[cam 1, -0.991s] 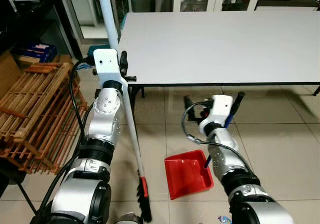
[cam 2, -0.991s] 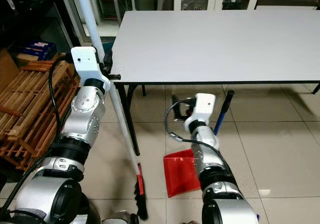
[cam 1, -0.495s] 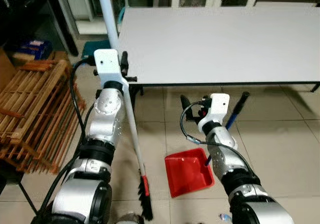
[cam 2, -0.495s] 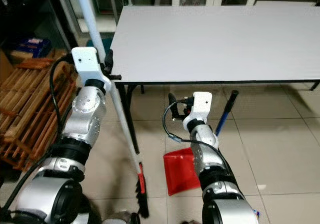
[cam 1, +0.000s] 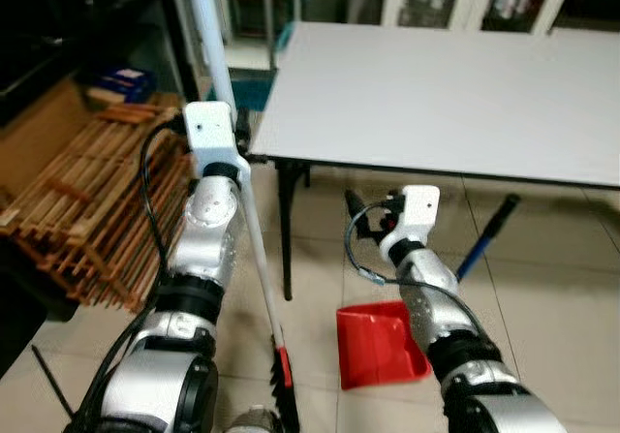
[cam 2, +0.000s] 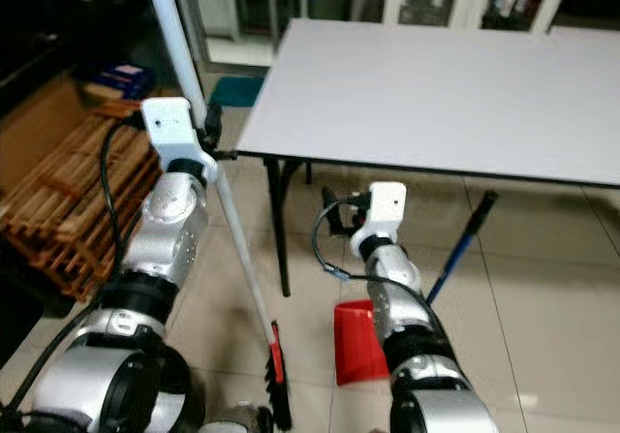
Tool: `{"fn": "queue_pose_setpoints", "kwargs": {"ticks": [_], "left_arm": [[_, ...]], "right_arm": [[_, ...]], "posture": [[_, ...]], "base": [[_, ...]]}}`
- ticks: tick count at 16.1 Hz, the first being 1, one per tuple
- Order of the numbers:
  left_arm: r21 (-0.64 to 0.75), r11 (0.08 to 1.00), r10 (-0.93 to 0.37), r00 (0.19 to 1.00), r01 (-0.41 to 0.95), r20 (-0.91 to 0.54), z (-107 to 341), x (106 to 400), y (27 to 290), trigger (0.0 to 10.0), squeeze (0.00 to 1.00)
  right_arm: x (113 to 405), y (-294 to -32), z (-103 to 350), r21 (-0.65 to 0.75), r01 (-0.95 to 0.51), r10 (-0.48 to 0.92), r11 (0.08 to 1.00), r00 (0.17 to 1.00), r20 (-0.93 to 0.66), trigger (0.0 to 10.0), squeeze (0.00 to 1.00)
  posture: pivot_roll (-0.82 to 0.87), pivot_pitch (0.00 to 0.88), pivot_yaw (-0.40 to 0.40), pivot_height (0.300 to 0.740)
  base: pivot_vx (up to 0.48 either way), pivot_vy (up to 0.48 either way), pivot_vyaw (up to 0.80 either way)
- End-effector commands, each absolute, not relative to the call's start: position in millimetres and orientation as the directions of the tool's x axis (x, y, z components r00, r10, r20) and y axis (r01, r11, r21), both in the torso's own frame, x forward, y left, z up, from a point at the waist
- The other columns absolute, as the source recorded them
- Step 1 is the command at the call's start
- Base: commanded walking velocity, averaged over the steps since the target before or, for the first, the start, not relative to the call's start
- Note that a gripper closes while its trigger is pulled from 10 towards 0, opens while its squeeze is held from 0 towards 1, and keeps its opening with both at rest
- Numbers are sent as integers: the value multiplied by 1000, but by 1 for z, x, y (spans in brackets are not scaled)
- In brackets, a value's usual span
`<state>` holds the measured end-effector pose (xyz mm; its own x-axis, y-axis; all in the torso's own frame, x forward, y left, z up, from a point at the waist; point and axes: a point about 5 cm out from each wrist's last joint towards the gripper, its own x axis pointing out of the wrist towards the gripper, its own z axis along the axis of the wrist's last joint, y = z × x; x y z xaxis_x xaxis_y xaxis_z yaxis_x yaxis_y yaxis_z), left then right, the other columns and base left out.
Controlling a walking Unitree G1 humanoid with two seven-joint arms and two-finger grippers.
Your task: Sweep floor
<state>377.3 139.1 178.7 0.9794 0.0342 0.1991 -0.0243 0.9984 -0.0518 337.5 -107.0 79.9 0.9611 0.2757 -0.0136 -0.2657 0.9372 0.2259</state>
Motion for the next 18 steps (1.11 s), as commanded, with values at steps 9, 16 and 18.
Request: {"fn": "queue_pose_setpoints", "kwargs": {"ticks": [9, 16, 18], "left_arm": [[-51, 998, 44, 973, -34, 225, 189, 378, 138, 10000, 0], [-45, 998, 57, 976, -48, 209, 187, 379, 140, 10000, 0], [-42, 998, 56, 976, -49, 208, 187, 379, 140, 10000, 0]], "right_arm": [[337, -109, 79, 230, -281, 294, 932, 955, -26, 10000, 0], [336, -108, 79, 207, -284, 296, 936, 955, -28, 10000, 0], [336, -108, 80, 207, -283, 295, 936, 955, -25, 10000, 0]], "posture": [[-40, 20, 26, 740], [-38, 29, 26, 740], [-39, 27, 26, 740]], "base": [[0, 0, 0], [34, 0, 252], [0, 0, 800]]}}
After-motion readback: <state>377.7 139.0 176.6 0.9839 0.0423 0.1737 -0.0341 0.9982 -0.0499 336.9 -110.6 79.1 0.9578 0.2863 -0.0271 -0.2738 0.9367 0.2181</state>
